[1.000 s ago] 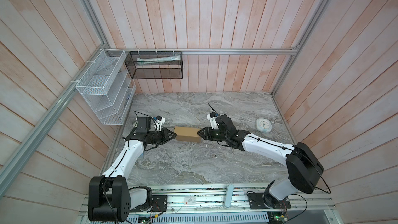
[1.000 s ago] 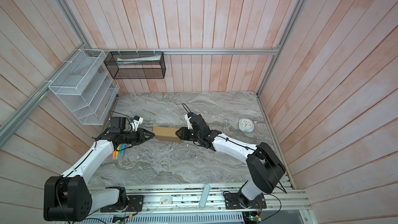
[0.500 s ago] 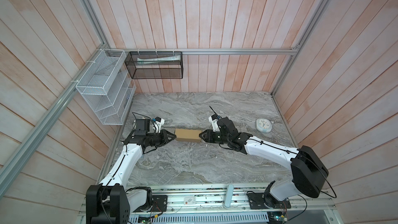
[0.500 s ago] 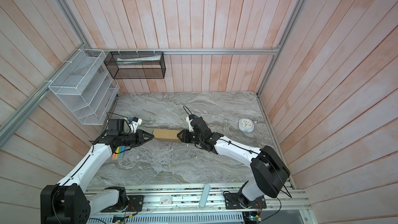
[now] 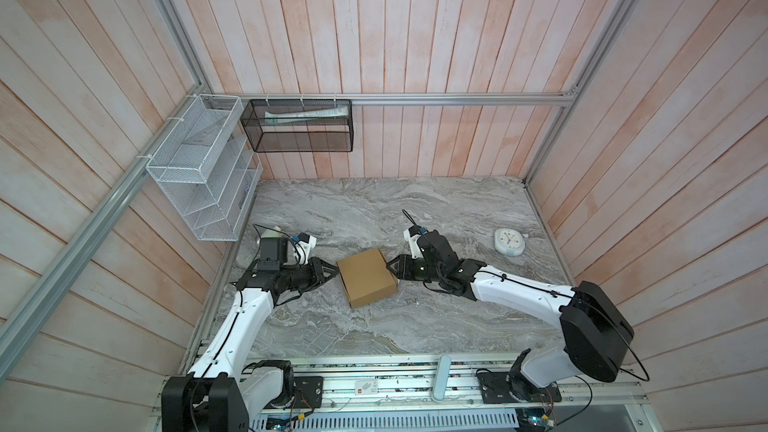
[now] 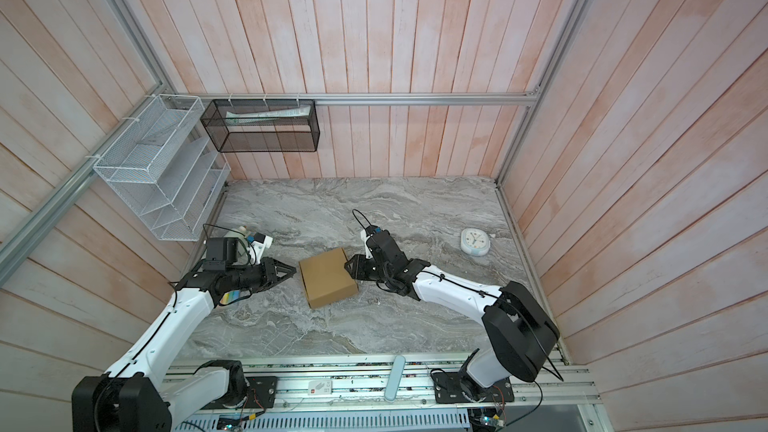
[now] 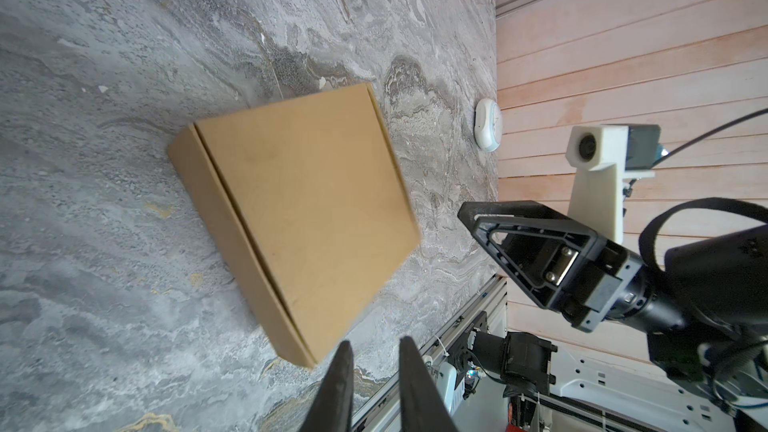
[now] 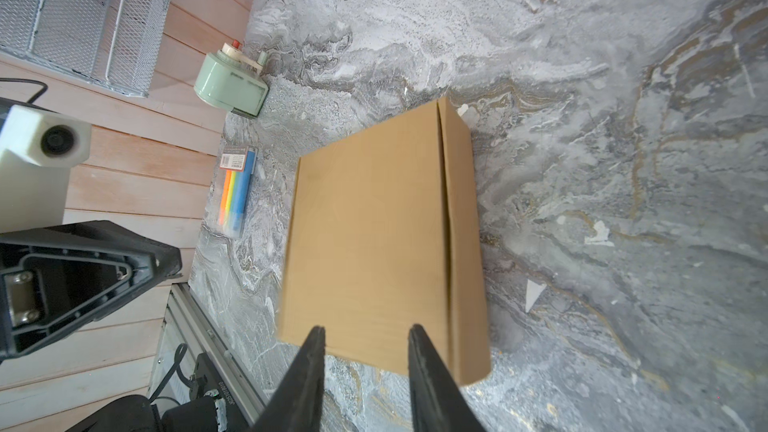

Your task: Fold the paper box

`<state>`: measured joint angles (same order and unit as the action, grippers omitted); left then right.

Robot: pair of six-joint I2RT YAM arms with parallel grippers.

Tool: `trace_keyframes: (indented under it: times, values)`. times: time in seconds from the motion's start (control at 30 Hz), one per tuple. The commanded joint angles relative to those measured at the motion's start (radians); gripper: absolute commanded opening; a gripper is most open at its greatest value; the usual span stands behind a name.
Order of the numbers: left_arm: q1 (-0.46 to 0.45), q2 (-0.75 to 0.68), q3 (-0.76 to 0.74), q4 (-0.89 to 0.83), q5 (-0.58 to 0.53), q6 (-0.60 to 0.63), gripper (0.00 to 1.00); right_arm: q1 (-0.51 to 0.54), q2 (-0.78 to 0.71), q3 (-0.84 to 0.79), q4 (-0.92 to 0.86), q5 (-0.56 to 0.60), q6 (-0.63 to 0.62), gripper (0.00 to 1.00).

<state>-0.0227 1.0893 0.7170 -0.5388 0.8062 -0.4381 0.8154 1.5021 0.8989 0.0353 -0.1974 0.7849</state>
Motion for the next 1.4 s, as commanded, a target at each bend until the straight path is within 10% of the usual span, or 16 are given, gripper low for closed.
trace_keyframes:
  times: [0.0,0.43,0.97,1.37]
  values:
    - [-0.003,-0.027,-0.022,-0.004,0.01,-0.012,0.22,0.012,-0.026,-0.012,-0.016,0.026,0.008,0.35]
    - [0.002,-0.034,-0.018,0.152,-0.083,-0.129,0.35,0.01,-0.115,-0.047,-0.011,0.127,0.002,0.42]
    - [0.052,0.058,0.021,0.353,-0.143,-0.151,0.99,-0.006,-0.288,-0.25,0.187,0.403,-0.101,0.84]
    - [0.054,0.074,-0.004,0.441,-0.449,-0.139,1.0,-0.067,-0.461,-0.348,0.159,0.603,-0.228,0.98]
